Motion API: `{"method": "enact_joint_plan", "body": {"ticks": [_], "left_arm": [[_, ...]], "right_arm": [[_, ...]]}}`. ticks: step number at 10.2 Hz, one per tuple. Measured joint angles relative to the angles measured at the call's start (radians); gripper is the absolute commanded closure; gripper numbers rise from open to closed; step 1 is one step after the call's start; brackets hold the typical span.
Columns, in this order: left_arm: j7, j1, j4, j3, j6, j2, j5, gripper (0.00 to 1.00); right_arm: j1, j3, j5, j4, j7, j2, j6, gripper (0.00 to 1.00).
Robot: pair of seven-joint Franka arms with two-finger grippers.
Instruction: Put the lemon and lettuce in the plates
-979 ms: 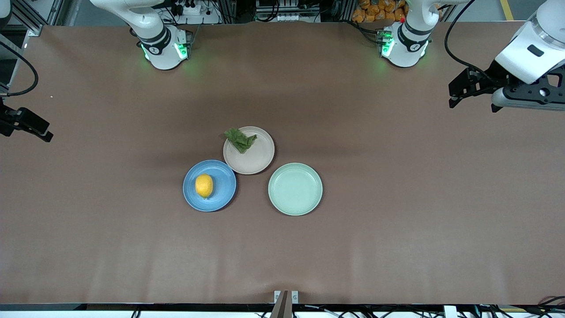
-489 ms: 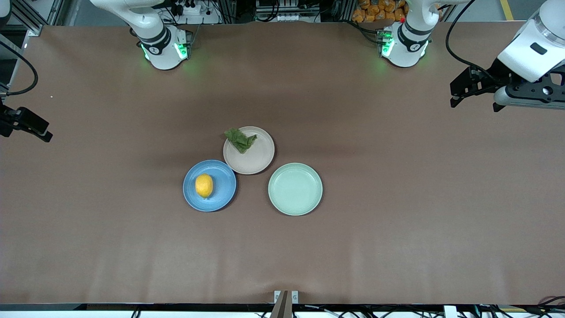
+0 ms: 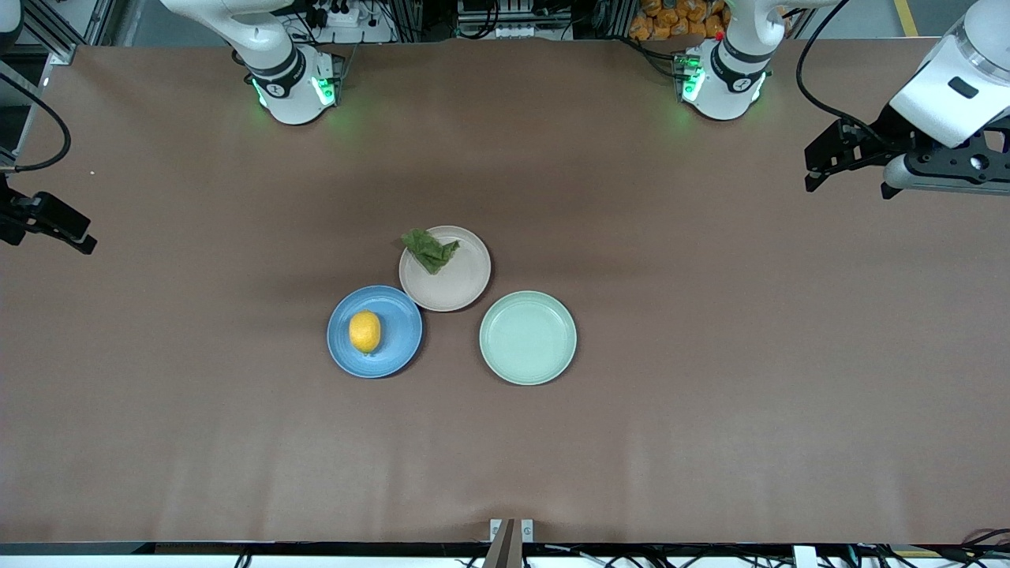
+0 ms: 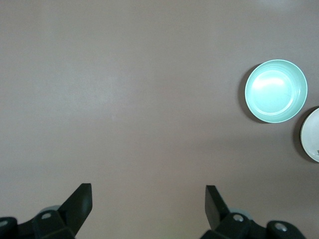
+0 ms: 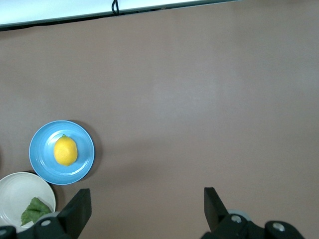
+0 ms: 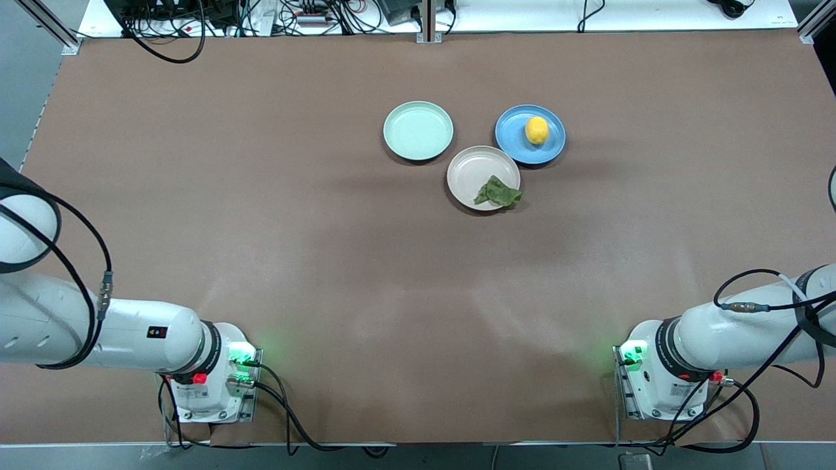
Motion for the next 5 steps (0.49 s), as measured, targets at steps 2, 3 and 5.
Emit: {"method": "enact_joint_plan", "body": {"ticks": [2, 3, 5], "left_arm": [[0.000, 0.000, 0.000, 0.001, 0.000, 0.000, 0.000, 0.00], [0.000, 0.001, 0.000, 0.002, 0.000, 0.000, 0.000, 0.00], [-0.001, 0.001, 0.000, 0.002, 0.000, 0.000, 0.000, 0.00]], "right_arm": [[0.000, 0.000, 0.000, 0.000, 0.000, 0.001, -0.011, 0.00], [0.001, 0.001, 0.000, 0.000, 0.000, 0.001, -0.026, 0.00], [0.001, 0.003, 0.000, 0.000, 0.000, 0.001, -0.037, 0.00]]}}
